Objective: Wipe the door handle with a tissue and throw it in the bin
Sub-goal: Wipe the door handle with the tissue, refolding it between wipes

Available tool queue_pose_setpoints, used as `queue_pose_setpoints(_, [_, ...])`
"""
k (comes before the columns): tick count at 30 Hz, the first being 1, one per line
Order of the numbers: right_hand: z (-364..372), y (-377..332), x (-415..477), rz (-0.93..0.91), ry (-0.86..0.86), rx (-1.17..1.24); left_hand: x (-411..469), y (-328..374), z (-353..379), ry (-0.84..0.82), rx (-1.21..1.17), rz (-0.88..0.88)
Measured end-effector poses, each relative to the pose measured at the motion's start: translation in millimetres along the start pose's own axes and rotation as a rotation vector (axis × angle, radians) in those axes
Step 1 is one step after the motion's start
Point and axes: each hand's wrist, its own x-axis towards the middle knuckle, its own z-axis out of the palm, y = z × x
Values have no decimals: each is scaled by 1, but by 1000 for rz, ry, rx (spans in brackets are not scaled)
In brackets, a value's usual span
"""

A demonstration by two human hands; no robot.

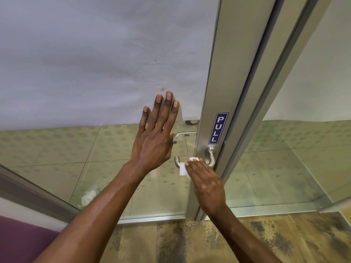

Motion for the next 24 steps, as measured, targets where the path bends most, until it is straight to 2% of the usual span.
queue_pose_setpoints(4, [8,-19,14,21,-52,15,-1,0,1,-4,-6,-8])
queue_pose_setpoints(10, [16,-45,41,144,-309,-64,0,2,-3,-21,-16,2])
queue_pose_setpoints(14, [15,-58,61,203,-404,-135,0,3,-4,-31,-28,-1])
queue_pose_setpoints(21, [23,-41,46,15,-352,-156,0,3,-1,-1,-23,-4])
queue_pose_setpoints(24, [24,-26,24,-98,-263,-142,0,3,0,1,-11,-5])
